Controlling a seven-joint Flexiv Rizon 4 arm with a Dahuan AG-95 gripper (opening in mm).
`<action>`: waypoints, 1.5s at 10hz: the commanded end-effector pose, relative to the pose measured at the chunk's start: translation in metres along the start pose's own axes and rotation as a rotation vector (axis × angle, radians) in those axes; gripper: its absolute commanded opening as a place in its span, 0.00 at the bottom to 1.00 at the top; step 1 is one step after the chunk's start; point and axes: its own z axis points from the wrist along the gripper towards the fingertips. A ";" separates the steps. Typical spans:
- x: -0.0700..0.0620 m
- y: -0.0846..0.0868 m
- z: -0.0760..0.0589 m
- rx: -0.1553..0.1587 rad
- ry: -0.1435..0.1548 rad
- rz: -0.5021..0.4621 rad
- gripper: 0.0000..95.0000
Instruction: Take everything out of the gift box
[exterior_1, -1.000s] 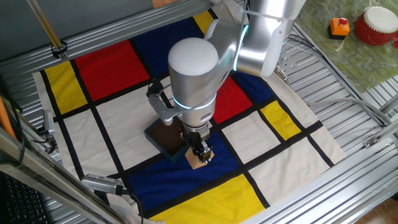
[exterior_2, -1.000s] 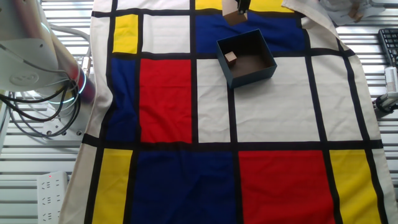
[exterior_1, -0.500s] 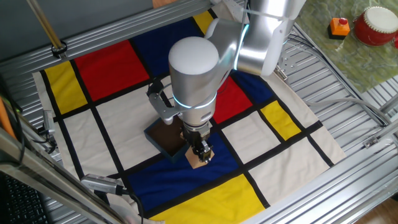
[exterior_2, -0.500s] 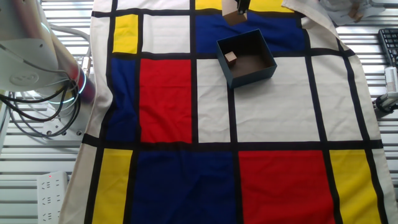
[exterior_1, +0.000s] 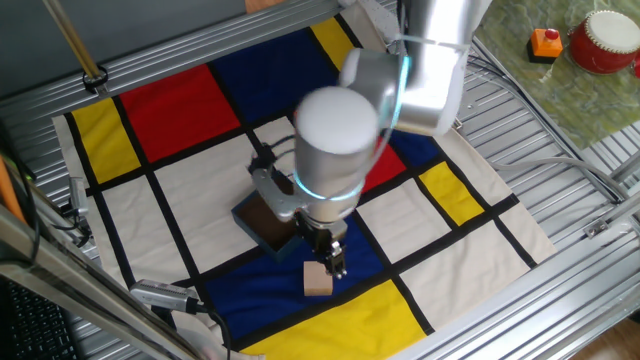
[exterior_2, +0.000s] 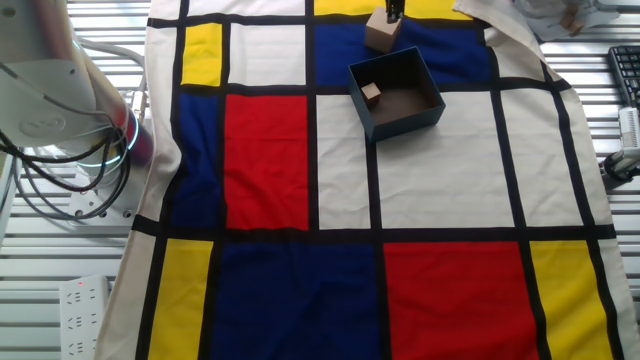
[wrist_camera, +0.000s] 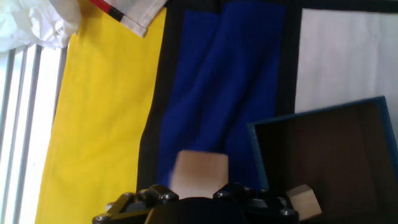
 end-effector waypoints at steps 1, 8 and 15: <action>-0.002 -0.008 0.003 -0.006 0.002 -0.034 0.80; -0.008 -0.074 -0.003 -0.034 0.003 -0.158 0.80; 0.000 -0.109 0.000 -0.049 0.010 -0.155 0.40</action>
